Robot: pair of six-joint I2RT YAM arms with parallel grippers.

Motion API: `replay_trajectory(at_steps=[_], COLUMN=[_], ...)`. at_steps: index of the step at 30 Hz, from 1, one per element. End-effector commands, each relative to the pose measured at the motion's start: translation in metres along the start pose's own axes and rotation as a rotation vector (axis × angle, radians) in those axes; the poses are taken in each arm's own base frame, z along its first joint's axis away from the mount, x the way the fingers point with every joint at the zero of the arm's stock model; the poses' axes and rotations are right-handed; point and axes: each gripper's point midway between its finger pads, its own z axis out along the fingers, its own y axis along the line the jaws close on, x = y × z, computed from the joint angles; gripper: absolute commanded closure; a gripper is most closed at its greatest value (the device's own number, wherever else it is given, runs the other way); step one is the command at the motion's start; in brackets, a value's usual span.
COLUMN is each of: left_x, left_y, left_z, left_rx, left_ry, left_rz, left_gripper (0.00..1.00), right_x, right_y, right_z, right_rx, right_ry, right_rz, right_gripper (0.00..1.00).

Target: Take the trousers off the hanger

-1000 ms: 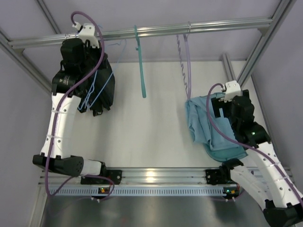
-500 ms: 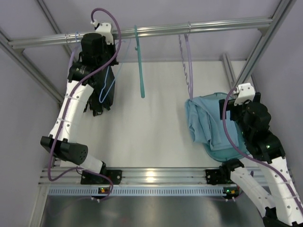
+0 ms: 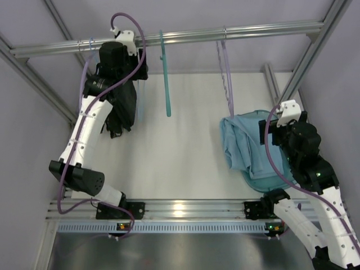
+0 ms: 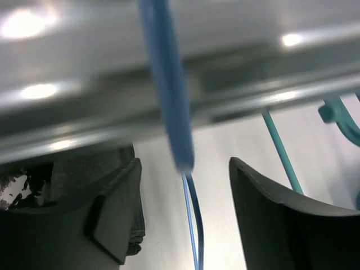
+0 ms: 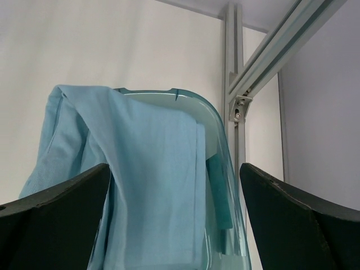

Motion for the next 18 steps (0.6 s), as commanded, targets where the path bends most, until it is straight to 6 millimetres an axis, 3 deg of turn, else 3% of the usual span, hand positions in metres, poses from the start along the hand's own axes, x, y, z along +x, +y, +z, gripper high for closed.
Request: replay_trajectory(at_steps=[1,6,8,9,10,14,15,18], left_x=[-0.034,-0.031,-0.035,-0.026,-0.031,-0.014,-0.003,0.021], left_y=[-0.004,-0.008,-0.016,-0.02,-0.018,-0.002,0.011,0.025], left_z=[-0.042,-0.084,-0.112,-0.116,-0.138,-0.16,-0.159,-0.172], left_rx=[0.043,0.089,0.148,0.173,0.179,0.106,0.03,-0.026], left_ry=[-0.133,-0.173,-0.212,-0.202,-0.246,-0.256,-0.237,-0.208], left_rz=[-0.005,-0.008,0.001,0.019,0.022,0.016,0.008,0.021], left_gripper=[0.28,0.11,0.06,0.02,0.02,0.02,0.02,0.02], right_x=[-0.02,-0.026,-0.029,-0.033,-0.034,-0.038,-0.036,-0.029], right_y=[-0.004,0.001,0.004,0.006,0.007,0.014,0.019,0.027], right_z=[-0.009,-0.012,-0.014,-0.014,-0.014,-0.016,-0.015,-0.015], right_rx=[-0.001,-0.036,-0.054,-0.067,-0.075,-0.115,-0.14,-0.18], right_ry=[-0.06,-0.093,-0.11,-0.127,-0.133,-0.164,-0.162,-0.155], right_rz=[0.025,0.029,0.035,0.038,0.041,0.04,0.035,0.031], right_gripper=[0.01,0.0,0.01,0.0,0.01,0.01,0.01,0.01])
